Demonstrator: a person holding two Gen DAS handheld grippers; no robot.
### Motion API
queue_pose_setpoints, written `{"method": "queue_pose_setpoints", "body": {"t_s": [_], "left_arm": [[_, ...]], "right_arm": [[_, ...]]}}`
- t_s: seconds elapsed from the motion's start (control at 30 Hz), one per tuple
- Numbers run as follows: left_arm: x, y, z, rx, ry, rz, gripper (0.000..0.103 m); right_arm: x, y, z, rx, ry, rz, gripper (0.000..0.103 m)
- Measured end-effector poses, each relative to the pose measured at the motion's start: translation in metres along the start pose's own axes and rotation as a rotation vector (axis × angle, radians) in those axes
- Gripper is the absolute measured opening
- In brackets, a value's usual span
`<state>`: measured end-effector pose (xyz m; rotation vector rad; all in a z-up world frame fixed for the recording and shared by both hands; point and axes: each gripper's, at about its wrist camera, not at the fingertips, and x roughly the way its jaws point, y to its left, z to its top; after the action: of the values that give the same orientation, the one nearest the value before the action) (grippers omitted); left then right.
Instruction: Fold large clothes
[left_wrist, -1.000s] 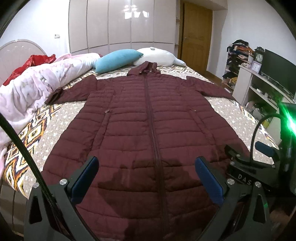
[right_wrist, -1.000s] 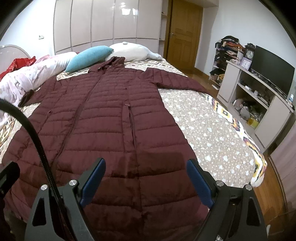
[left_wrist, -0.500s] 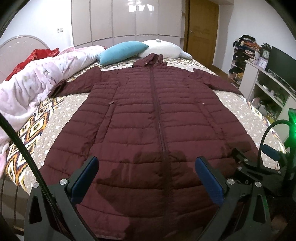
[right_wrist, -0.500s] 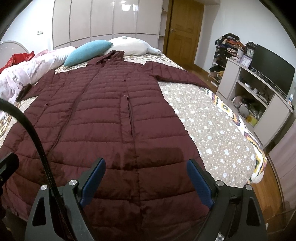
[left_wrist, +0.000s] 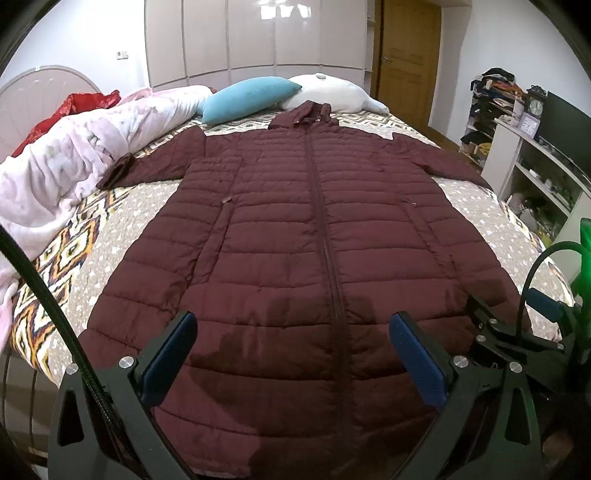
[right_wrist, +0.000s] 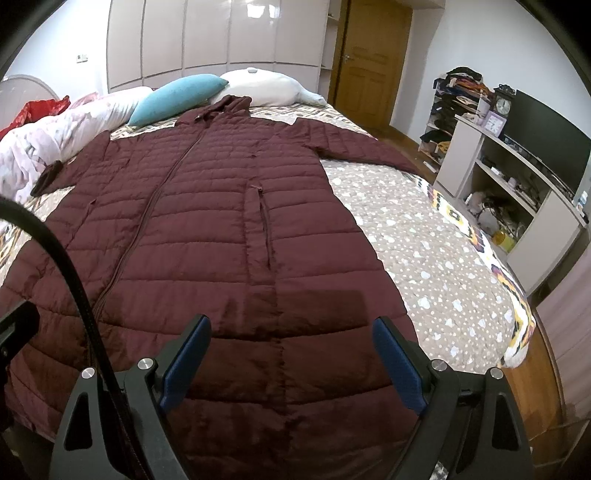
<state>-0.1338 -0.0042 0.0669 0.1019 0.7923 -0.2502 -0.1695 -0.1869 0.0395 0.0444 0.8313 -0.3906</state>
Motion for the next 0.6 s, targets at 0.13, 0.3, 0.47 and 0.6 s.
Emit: {"method": "queue_pose_setpoints", "body": {"t_s": [0.13, 0.3, 0.47, 0.6], "left_arm": [[0.001, 0.002, 0.000, -0.003, -0.001, 0.002, 0.103], [0.004, 0.010, 0.003, -0.015, -0.004, 0.027, 0.103], [0.009, 0.020, 0.005, -0.038, 0.005, 0.032, 0.103], [0.012, 0.025, 0.005, -0.052, 0.013, 0.038, 0.103]], "right_arm": [[0.000, 0.003, 0.002, -0.010, 0.002, 0.003, 0.092], [-0.004, 0.007, 0.011, -0.022, -0.012, 0.012, 0.092], [-0.009, 0.016, 0.019, -0.045, -0.032, 0.020, 0.092], [-0.011, 0.025, 0.025, -0.068, -0.038, 0.028, 0.092]]}}
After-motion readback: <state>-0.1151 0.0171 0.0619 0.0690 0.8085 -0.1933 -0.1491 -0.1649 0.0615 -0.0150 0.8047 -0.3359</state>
